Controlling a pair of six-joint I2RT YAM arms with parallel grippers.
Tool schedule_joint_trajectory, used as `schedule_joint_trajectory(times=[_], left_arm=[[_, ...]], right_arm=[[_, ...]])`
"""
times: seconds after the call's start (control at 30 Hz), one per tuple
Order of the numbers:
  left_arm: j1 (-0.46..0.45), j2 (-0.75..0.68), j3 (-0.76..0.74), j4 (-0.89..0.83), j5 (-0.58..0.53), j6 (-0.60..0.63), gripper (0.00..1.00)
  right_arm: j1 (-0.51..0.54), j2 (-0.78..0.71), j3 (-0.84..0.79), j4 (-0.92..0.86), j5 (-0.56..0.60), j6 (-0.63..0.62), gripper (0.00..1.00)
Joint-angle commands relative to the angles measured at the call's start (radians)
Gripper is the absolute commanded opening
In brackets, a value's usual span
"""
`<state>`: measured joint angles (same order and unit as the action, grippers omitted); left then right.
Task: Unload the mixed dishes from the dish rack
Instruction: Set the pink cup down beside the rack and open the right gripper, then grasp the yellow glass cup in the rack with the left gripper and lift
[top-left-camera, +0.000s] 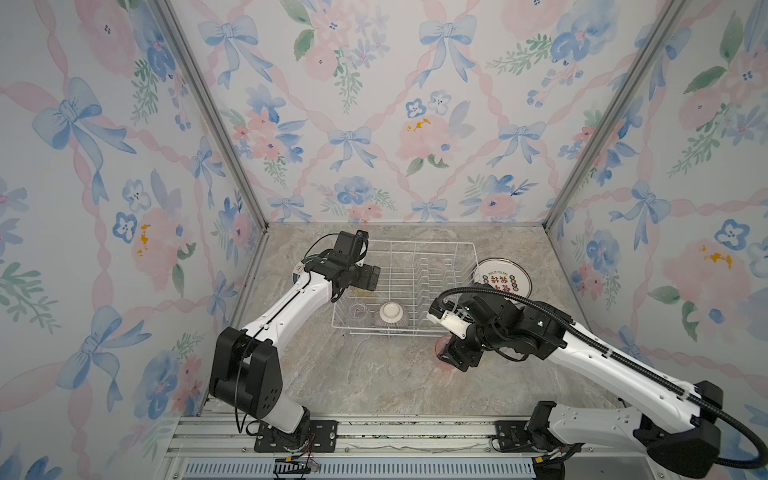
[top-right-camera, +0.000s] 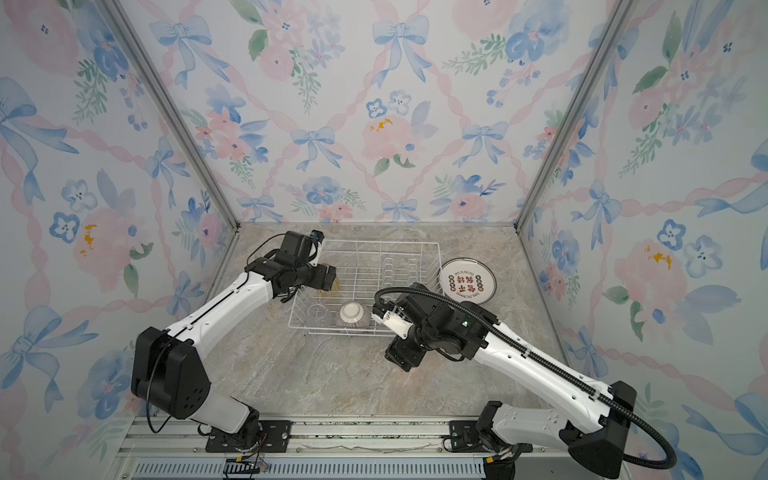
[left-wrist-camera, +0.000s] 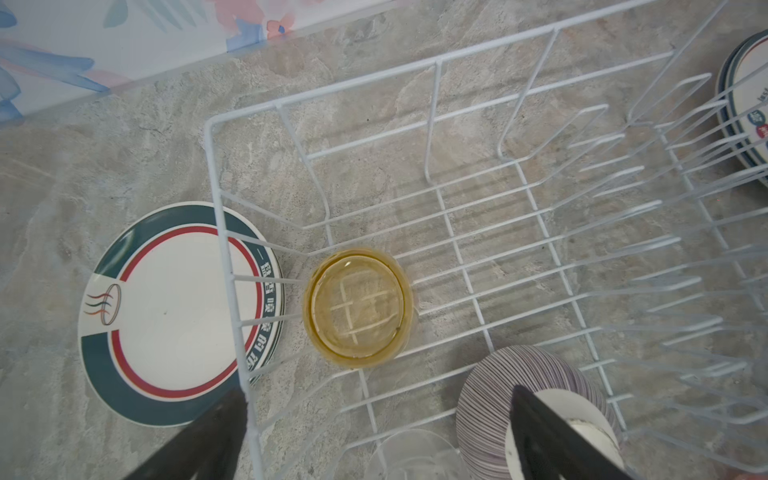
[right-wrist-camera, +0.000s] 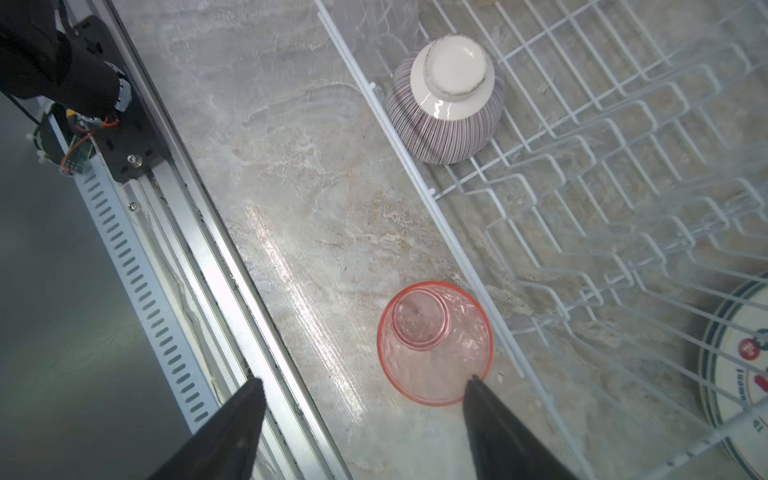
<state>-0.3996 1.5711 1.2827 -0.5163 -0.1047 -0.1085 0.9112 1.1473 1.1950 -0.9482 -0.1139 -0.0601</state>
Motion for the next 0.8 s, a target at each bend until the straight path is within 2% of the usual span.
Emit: schedule_joint_trajectory(times=[0.0, 0.77], left_arm=[[0.005, 0.057, 0.056, -0.024, 0.012, -0.013, 0.98], [0.046, 0.320, 0.186, -0.050, 0.050, 0.003, 0.98]], right_arm=[[-0.026, -0.032, 0.017, 0.066, -0.033, 0.002, 0.78], [-0.170, -0.080, -0.063, 0.177, -0.081, 0.006, 0.78]])
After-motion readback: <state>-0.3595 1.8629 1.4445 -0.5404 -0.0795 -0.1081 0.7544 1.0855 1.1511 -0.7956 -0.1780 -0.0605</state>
